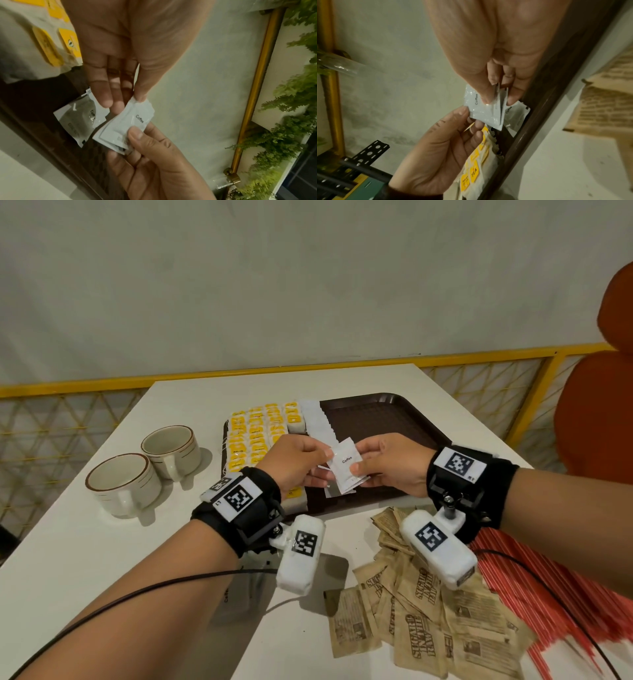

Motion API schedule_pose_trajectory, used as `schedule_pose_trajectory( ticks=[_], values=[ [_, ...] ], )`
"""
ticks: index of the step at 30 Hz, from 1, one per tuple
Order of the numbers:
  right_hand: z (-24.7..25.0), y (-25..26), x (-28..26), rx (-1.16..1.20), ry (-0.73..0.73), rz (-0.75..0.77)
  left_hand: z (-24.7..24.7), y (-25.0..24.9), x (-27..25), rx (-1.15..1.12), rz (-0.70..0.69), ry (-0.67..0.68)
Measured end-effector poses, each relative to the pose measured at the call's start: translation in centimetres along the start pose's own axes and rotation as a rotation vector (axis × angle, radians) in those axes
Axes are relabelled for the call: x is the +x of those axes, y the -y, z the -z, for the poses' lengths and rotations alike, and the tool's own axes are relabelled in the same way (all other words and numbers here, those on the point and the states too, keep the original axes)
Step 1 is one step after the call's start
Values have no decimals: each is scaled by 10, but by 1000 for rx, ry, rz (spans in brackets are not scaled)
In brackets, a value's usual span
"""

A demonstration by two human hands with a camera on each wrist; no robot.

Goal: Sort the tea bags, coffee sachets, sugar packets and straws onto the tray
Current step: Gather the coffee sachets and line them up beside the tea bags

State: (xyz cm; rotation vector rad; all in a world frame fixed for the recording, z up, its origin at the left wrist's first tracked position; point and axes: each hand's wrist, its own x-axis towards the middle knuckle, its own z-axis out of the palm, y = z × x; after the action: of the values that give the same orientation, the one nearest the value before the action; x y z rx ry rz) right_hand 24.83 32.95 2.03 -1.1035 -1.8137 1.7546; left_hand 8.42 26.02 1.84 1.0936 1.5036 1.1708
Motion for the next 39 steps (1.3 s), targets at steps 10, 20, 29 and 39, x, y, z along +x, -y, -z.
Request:
schedule_pose_trajectory(
  ticks=[10,20,29,39],
  values=[
    [0,-3,7,-171,-154,60,0,1,9,134,-27,-50],
    [15,-11,9,-189,-191,-13,5,2,20,287,24,-129],
    [7,-15,13,-273,-126,-54,2,-14,18,755,-63,-142],
    [5,-18,19,-413,-159,-59,-25,-5,-19,-356,274,-36]
  ],
)
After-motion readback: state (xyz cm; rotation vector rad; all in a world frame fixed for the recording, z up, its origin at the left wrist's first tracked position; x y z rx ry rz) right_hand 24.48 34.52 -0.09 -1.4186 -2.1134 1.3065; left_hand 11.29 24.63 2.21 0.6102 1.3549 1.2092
